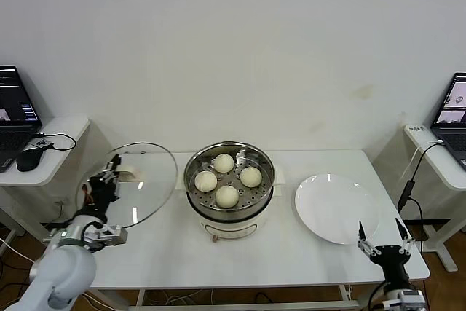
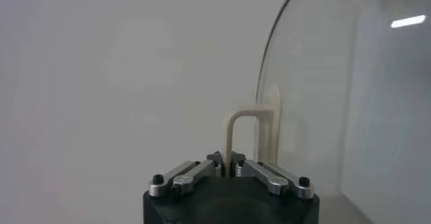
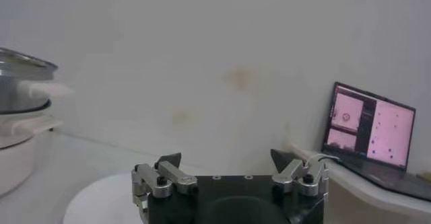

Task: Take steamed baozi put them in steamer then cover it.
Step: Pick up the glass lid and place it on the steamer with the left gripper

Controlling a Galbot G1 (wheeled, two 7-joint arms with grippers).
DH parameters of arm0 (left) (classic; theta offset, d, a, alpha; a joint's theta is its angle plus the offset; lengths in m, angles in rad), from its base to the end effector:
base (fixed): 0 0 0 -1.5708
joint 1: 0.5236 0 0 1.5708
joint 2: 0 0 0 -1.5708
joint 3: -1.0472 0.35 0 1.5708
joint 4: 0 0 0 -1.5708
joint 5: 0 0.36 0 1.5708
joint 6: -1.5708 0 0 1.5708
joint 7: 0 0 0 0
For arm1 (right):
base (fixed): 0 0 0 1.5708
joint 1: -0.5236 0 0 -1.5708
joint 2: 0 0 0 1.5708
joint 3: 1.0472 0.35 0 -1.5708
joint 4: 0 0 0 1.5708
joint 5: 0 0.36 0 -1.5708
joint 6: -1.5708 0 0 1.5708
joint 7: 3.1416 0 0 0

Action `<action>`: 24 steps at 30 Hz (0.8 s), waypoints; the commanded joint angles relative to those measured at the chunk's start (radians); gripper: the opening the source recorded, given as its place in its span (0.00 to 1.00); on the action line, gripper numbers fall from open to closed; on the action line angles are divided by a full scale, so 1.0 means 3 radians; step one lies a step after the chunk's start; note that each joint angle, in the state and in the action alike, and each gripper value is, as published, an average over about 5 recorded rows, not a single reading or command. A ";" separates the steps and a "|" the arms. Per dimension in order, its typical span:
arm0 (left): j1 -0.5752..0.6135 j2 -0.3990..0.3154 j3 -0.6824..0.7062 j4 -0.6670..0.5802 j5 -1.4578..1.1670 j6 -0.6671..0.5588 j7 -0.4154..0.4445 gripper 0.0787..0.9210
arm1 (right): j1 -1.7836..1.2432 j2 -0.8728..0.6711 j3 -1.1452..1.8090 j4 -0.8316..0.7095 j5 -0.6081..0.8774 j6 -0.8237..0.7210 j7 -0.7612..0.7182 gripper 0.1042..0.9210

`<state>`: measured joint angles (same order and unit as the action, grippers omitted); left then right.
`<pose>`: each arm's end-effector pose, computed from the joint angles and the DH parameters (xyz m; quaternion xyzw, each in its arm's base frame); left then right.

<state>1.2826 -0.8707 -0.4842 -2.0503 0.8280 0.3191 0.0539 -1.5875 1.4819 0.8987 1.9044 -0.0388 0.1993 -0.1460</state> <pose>0.2757 0.1089 -0.2191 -0.0040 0.7432 0.6689 0.0182 0.1582 -0.1447 -0.3516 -0.0623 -0.9865 0.1511 0.0095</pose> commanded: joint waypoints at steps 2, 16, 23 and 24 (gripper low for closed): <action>-0.0757 0.0045 0.1178 -0.0060 -0.0182 0.0493 0.0026 0.07 | 0.0063 0.0147 -0.0290 -0.0090 -0.0300 -0.0046 0.0083 0.88; -0.1737 -0.0747 0.1998 0.0463 0.0891 0.0922 0.0659 0.07 | 0.0101 0.0278 -0.0342 -0.0195 -0.0719 -0.0102 0.0294 0.88; -0.1797 -0.1132 0.2059 0.0662 0.1581 0.0950 0.1035 0.07 | 0.0131 0.0285 -0.0390 -0.0241 -0.0752 -0.0084 0.0305 0.88; -0.1791 -0.1180 0.2053 0.0688 0.1640 0.0951 0.1077 0.07 | 0.0135 0.0290 -0.0397 -0.0249 -0.0764 -0.0080 0.0307 0.88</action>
<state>0.8439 -1.0565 0.0301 -1.9259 1.0398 0.5536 0.2222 -1.5534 1.5562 0.7969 1.8454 -0.2222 0.1738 -0.0709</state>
